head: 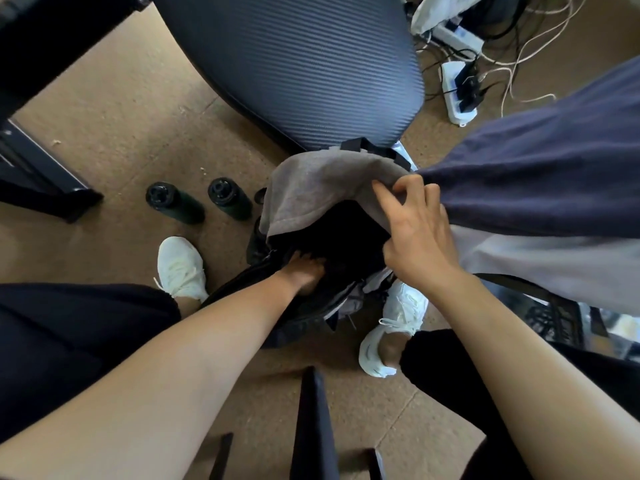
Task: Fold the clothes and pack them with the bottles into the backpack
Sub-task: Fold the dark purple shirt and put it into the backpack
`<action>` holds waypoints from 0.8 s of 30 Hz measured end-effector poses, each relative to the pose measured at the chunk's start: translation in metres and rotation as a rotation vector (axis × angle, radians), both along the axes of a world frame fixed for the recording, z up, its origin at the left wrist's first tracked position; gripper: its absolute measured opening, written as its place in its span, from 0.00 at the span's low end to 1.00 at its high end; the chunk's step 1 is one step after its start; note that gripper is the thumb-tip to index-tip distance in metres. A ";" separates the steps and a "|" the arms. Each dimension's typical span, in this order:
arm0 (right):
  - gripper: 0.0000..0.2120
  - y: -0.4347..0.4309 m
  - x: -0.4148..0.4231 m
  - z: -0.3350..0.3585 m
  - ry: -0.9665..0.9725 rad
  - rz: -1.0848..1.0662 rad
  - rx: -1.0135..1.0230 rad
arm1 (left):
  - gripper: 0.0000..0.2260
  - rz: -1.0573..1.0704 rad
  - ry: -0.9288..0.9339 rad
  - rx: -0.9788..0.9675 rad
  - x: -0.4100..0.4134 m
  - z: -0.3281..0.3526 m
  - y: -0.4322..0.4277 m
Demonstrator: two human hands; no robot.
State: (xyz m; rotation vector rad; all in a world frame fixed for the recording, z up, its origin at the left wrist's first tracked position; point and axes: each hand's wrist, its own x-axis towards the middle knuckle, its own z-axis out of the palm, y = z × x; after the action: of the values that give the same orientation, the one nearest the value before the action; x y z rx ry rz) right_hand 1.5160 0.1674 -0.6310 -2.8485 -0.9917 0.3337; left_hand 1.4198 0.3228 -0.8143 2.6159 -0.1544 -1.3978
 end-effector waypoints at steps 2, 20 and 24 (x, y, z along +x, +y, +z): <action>0.42 0.000 0.001 0.001 0.007 -0.003 0.005 | 0.22 0.047 0.001 -0.040 0.000 0.001 0.005; 0.29 -0.017 -0.030 0.019 0.215 -0.006 0.090 | 0.12 0.957 -0.590 -0.639 -0.034 0.139 -0.010; 0.24 -0.033 -0.041 0.052 0.239 -0.086 0.234 | 0.11 0.985 -0.656 -0.760 -0.029 0.195 -0.015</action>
State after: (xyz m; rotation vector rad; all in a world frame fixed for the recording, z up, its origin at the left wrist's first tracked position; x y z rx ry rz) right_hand 1.4753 0.1341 -0.5794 -2.5594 -0.8024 0.5001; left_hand 1.3907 0.3078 -0.6197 1.8890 0.3951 -0.0846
